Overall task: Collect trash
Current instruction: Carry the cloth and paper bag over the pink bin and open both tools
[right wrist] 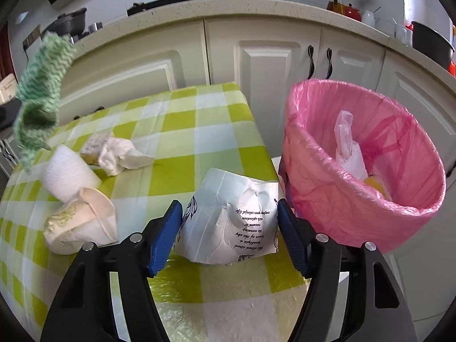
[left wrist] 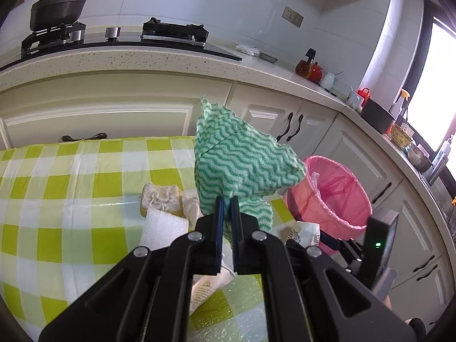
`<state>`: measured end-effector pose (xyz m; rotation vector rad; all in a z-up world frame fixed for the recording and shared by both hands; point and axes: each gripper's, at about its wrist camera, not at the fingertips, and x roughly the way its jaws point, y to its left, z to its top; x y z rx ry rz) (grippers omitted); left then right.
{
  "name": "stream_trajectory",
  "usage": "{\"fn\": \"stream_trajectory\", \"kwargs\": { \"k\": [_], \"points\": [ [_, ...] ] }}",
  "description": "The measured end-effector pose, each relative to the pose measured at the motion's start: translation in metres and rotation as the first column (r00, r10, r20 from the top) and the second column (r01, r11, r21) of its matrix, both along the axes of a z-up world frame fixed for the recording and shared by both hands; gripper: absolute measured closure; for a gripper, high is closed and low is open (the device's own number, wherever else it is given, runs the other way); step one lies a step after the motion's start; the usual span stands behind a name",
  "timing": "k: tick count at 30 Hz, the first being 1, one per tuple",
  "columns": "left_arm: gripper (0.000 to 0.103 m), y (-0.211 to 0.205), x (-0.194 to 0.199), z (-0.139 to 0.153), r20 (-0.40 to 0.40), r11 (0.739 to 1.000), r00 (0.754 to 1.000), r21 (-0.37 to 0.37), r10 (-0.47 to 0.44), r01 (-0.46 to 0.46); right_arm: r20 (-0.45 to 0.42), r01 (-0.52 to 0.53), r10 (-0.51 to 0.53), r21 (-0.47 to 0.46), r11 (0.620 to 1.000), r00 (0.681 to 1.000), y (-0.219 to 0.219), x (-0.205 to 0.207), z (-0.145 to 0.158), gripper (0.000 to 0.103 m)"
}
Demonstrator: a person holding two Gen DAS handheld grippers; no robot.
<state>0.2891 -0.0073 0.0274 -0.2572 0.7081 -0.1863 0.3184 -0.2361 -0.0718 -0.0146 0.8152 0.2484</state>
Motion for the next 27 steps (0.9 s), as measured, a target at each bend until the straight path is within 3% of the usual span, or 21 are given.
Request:
{"fn": "stream_trajectory", "kwargs": {
  "k": [7,14,27],
  "points": [
    [0.098,-0.019,0.003,0.017,0.031,0.999,0.999,0.004,-0.034,0.034,0.112,-0.003,-0.002,0.043,0.999,0.994,-0.030,-0.017,0.063,0.039],
    [0.098,-0.080,0.020,0.044,0.075,0.990,0.987,0.024,-0.140,0.138,0.199,0.085,-0.092,0.044,0.995,0.976,-0.092,-0.005,0.113,0.038],
    [0.098,-0.191,0.078,0.054,0.055,0.953,0.952,0.044,-0.302,0.300,0.222,0.201,-0.218,0.097,0.975,0.950,-0.188,0.038,0.130,0.038]
  ]
}}
